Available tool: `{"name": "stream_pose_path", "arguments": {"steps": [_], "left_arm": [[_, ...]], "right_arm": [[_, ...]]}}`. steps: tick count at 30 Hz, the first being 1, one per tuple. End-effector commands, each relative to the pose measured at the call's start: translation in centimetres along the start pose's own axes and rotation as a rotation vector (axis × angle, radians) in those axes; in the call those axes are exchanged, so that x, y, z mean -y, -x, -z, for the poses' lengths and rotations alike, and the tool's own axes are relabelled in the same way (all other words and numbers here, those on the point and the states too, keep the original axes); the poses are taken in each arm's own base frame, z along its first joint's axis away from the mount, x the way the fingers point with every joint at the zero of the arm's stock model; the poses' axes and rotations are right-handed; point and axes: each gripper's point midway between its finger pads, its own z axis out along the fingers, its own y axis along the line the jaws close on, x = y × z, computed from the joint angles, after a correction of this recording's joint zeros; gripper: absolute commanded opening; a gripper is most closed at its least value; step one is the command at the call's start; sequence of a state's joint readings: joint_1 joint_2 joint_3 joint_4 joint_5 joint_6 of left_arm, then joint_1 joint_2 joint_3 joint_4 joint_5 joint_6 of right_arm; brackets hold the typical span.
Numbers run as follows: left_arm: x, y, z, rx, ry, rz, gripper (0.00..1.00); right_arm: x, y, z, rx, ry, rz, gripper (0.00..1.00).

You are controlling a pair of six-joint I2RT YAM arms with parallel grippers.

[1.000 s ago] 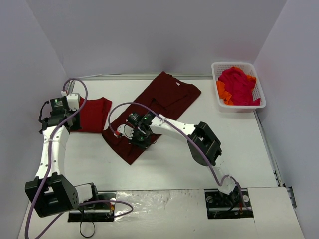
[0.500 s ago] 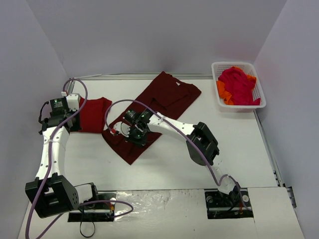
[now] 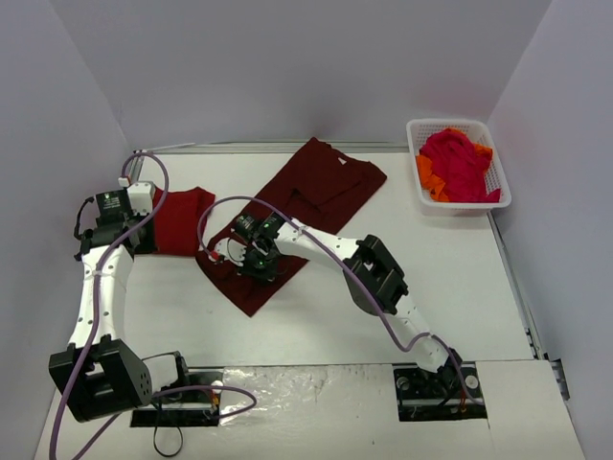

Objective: Fold and stack the t-shirts
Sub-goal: Rotate the tshirt 90 degrees

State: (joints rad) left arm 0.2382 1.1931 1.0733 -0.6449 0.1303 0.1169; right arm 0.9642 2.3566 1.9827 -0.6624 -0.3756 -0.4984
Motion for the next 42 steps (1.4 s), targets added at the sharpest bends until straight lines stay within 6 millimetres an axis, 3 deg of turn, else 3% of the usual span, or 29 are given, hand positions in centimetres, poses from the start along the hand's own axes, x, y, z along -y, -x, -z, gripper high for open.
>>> {"name": "stream_pose_path", "arguments": {"steps": [1,6,11,12,15,19,23,28,36,42], "left_arm": [[-0.1,1.1,1.0,0.055,-0.003,-0.001,0.02],[0.1,1.2,1.0,0.06,-0.016,-0.003,0.02],[0.4,1.2,0.8,0.052,-0.036,-0.006,0.02],[0.5,1.2,0.7,0.05,-0.041,-0.006,0.02],[0.7,1.2,0.6,0.049,-0.054,-0.007,0.02],[1.1,1.1,0.6,0.045,-0.077,-0.008,0.02],[1.3,1.0,0.6,0.044,-0.091,-0.013,0.03],[1.7,1.1,0.7,0.047,-0.111,-0.016,0.02],[2.2,0.9,0.2,0.029,-0.144,-0.017,0.02],[2.8,0.8,-0.1,0.018,-0.169,-0.022,0.02]], "right_arm": [[-1.2,-1.1,-0.4,-0.046,0.038,0.01,0.0],[-2.4,-5.1,-0.1,-0.13,0.061,0.001,0.0],[-3.3,-8.2,1.6,-0.17,0.066,-0.034,0.0],[-3.7,-9.8,1.5,-0.204,0.078,-0.051,0.0],[-4.2,-11.4,2.4,-0.219,0.084,-0.076,0.0],[-4.9,-15.0,3.0,-0.272,0.107,-0.129,0.0],[-5.3,-16.9,4.0,-0.285,0.112,-0.167,0.0],[-5.3,-19.3,5.1,-0.316,0.097,-0.201,0.0],[-5.4,-25.2,6.5,-0.415,0.082,-0.293,0.0],[-3.9,-27.6,8.5,-0.459,0.04,-0.342,0.0]]}}
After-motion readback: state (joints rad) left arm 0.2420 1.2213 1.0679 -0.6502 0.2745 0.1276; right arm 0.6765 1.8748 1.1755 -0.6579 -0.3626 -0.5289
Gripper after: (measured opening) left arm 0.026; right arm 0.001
